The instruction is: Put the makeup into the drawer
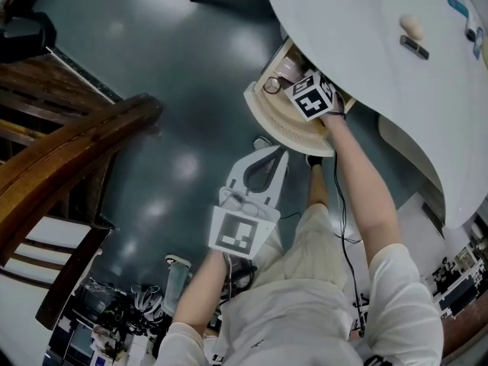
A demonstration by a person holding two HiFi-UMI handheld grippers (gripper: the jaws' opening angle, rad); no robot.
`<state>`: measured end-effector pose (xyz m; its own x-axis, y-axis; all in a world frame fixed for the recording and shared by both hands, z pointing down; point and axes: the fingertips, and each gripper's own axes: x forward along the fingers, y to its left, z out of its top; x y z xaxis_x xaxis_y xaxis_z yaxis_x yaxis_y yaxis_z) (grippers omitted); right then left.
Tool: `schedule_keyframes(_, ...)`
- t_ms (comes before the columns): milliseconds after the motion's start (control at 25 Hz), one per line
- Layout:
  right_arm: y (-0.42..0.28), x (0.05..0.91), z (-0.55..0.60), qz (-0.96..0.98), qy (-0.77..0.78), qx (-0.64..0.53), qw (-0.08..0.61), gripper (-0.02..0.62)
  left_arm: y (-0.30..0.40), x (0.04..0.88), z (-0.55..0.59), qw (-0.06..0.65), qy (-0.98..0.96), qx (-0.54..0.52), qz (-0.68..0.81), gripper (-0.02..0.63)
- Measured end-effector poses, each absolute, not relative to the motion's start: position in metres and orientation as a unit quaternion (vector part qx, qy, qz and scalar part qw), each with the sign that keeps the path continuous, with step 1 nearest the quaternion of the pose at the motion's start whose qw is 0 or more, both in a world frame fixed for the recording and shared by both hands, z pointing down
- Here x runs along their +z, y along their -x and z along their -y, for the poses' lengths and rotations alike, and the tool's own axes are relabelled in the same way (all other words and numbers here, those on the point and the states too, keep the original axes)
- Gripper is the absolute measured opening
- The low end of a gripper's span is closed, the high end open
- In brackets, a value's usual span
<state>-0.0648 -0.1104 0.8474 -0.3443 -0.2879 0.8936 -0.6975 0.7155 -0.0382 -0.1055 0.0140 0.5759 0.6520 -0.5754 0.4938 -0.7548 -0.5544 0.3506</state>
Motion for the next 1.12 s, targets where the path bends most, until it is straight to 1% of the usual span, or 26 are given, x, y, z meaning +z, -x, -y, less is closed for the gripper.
schedule_keyframes(160, 0.062, 0.853, 0.111, 0.788, -0.313, 0.223, 0.481, 0.375, 0.105, 0.588, -0.006, 0.277, -0.857, 0.164, 0.403, 0.009)
schedule_keyframes(600, 0.058, 0.834, 0.106, 0.794, -0.314, 0.188, 0.486, 0.374, 0.104, 0.596, -0.005, 0.287, -0.846, 0.176, 0.413, 0.009)
schedule_keyframes(880, 0.067, 0.800, 0.079, 0.805, -0.279, 0.175, 0.494, 0.374, 0.110, 0.594, -0.007, 0.294, -0.835, 0.174, 0.432, 0.009)
schedule_keyframes(1120, 0.069, 0.749, 0.046, 0.824, -0.243, 0.172, 0.483, 0.373, 0.110, 0.572, -0.008, 0.295, -0.822, 0.164, 0.459, 0.009)
